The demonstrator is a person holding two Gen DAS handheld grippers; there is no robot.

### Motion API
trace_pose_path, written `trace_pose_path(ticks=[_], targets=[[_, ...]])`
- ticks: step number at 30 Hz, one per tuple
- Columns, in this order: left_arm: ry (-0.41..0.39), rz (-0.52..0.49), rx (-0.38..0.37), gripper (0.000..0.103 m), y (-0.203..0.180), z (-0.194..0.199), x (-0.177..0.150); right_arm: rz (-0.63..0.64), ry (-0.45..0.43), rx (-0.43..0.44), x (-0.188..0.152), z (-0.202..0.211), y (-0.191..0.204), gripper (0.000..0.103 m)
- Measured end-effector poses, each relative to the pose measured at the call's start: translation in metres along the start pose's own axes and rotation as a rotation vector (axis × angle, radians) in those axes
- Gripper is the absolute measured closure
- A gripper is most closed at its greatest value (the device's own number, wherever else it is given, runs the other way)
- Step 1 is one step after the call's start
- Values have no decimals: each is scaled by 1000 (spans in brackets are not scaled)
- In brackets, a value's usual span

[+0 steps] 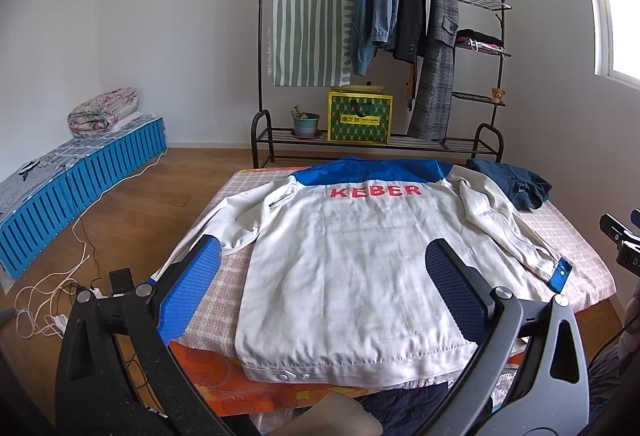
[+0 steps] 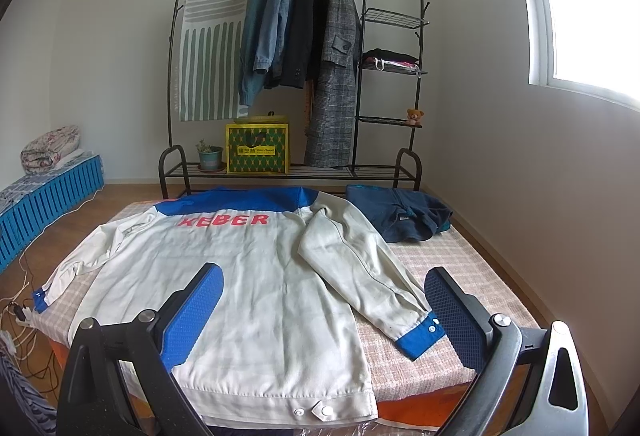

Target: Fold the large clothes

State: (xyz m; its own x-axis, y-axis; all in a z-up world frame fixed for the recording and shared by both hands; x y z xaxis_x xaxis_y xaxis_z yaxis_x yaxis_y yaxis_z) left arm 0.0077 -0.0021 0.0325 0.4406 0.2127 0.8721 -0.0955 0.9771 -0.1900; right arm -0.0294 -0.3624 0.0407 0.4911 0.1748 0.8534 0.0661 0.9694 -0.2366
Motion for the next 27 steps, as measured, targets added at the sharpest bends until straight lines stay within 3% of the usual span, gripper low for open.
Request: trace_pose_path(ticks=[27], targets=[[-5, 0, 1, 0, 2, 1, -2, -1, 6, 9, -4, -3, 3, 1]])
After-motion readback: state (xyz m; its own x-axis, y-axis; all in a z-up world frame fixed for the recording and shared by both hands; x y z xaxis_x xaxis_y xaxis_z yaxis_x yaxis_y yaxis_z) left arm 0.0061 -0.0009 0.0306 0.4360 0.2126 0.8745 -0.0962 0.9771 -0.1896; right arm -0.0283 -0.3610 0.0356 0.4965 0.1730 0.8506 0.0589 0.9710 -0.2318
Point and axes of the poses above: each gripper's, at about its wrist camera, not at the fingertips, and z roughly against the way its jaws point, y to its left, x to its top, the point moved 1 cm from there along -z, roughly the way its jaws point, and after that the axes turned 11 degrees about z, right-handed, at the moved point
